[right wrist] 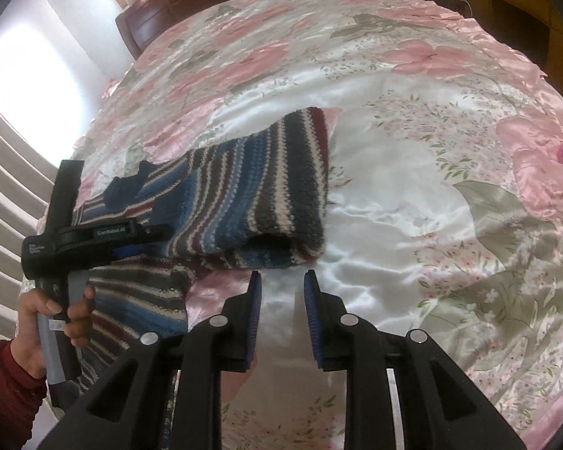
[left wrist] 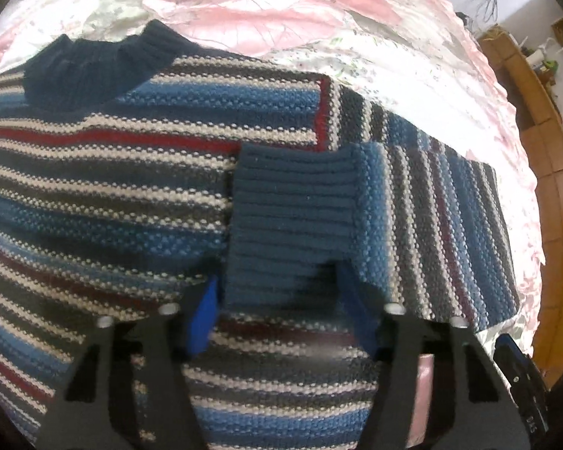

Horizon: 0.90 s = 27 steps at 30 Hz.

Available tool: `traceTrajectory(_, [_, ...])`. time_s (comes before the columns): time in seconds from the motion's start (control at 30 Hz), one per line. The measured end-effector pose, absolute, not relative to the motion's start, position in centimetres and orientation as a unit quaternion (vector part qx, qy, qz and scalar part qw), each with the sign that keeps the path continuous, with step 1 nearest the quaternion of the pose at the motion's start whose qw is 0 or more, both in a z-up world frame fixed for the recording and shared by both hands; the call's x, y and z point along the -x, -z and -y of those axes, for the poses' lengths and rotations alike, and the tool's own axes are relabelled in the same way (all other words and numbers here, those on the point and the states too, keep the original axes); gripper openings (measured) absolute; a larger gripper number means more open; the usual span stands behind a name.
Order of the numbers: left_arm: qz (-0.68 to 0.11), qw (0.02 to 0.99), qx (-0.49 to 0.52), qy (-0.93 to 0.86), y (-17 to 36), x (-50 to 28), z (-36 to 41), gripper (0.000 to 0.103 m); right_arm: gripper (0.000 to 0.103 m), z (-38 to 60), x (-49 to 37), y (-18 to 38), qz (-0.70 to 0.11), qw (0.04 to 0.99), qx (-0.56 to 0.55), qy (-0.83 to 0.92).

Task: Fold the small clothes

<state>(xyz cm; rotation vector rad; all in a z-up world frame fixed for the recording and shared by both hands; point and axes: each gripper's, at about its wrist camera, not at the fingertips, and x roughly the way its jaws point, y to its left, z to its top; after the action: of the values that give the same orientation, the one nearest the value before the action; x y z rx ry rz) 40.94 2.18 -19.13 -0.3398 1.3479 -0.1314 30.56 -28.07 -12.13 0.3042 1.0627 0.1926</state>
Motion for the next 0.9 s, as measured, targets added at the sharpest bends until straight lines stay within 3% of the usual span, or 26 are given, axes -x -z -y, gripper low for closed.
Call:
traceTrajectory(0.07, [-0.611, 0.774, 0.158, 0.051, 18.4, -40.9, -2.9, 0.025, 0.026, 28.4, -30.4, 11.9, -0.501, 0.849, -0.143, -0.085])
traceTrajectory(0.17, [-0.599, 0.779, 0.176, 0.052, 17.8, -40.8, -3.9, 0.017, 0.026, 28.6, -30.4, 11.7, -0.499, 0.850, -0.148, -0.082])
traceTrajectory(0.27, [-0.592, 0.783, 0.182, 0.060, 17.3, -40.6, -4.3, 0.017, 0.027, 28.6, -30.6, 11.8, -0.501, 0.849, -0.146, -0.077])
traceTrajectory(0.4, [-0.606, 0.772, 0.182, 0.071, 17.4, -40.6, -5.3, 0.026, 0.028, 28.0, -30.5, 11.8, -0.502, 0.850, -0.137, -0.078])
traceTrajectory(0.47, [-0.613, 0.763, 0.194, 0.067, 17.5, -40.5, -6.0, 0.046, 0.028, 27.8, -30.5, 11.9, -0.502, 0.851, -0.131, -0.080])
traceTrajectory(0.5, [-0.614, 0.760, 0.203, 0.064, 17.5, -40.0, -7.3, 0.048, 0.028, 27.7, -30.6, 12.0, -0.503, 0.850, -0.132, -0.082])
traceTrajectory(0.9, [-0.600, 0.757, 0.221, 0.137, 18.4, -41.3, -5.0, 0.052, 0.029, 28.0, -30.5, 13.6, -0.509, 0.844, -0.139, -0.090])
